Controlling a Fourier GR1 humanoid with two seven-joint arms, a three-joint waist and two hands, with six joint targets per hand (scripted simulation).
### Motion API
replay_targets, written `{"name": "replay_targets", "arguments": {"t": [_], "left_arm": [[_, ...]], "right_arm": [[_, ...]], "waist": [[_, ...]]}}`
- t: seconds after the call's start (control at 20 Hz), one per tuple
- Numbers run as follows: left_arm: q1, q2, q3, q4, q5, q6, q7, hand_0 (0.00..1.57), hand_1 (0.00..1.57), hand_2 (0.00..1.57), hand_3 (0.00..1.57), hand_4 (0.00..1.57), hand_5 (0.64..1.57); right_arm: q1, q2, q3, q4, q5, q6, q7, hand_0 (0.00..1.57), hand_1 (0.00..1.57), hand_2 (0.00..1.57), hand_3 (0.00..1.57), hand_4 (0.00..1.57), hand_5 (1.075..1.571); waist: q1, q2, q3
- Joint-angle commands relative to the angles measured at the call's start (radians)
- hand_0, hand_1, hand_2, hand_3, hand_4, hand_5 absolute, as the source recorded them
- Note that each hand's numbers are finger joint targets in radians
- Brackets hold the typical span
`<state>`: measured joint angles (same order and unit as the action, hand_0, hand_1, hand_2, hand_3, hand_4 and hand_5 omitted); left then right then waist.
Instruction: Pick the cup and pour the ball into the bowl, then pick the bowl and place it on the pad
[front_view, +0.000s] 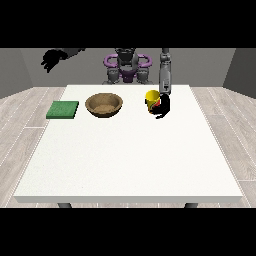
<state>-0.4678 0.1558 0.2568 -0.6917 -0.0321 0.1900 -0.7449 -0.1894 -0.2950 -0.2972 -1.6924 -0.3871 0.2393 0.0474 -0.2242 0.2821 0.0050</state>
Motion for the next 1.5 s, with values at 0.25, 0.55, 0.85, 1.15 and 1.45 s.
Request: {"name": "replay_targets", "arguments": {"t": [0.25, 0.55, 0.85, 1.15, 1.45], "left_arm": [[-0.068, -0.055, -0.169, -0.005, -0.188, 0.190, 0.261, 1.27, 1.27, 1.57, 1.57, 1.40, 1.432], [-0.151, -0.054, -0.347, 0.027, -0.470, 0.421, 0.431, 1.34, 1.34, 1.57, 1.57, 1.41, 1.525], [-0.260, -0.076, -0.528, 0.131, -0.755, 0.448, 0.756, 1.37, 1.37, 1.57, 1.57, 1.45, 1.531], [-0.360, -0.124, -0.632, 0.197, -0.945, 0.394, 0.978, 1.36, 1.36, 1.57, 1.57, 1.44, 1.545], [-0.472, -0.155, -0.802, 0.200, -1.111, 0.288, 1.244, 1.35, 1.35, 1.57, 1.57, 1.36, 1.563]], "right_arm": [[0.020, -0.036, -0.052, 0.201, -0.004, 0.021, 0.024, 0.00, 0.00, 0.00, 0.29, 0.64, 1.567], [-0.006, -0.090, -0.080, 0.280, -0.049, 0.072, 0.059, 0.00, 0.00, 0.00, 0.25, 0.63, 1.562], [0.021, -0.077, -0.085, 0.382, -0.019, 0.093, -0.003, 0.00, 0.00, 0.00, 0.08, 0.68, 1.561], [0.018, -0.115, -0.113, 0.450, -0.036, 0.147, -0.027, 0.00, 0.00, 0.00, 0.00, 0.68, 1.559], [-0.036, -0.090, -0.088, 0.522, -0.012, 0.136, -0.047, 0.00, 0.00, 0.00, 0.13, 0.69, 1.554]], "waist": [[0.080, -0.209, -0.0028], [0.061, -0.260, 0.0005], [0.095, -0.315, -0.0010], [0.104, -0.330, -0.0034], [0.079, -0.332, -0.0032]]}}
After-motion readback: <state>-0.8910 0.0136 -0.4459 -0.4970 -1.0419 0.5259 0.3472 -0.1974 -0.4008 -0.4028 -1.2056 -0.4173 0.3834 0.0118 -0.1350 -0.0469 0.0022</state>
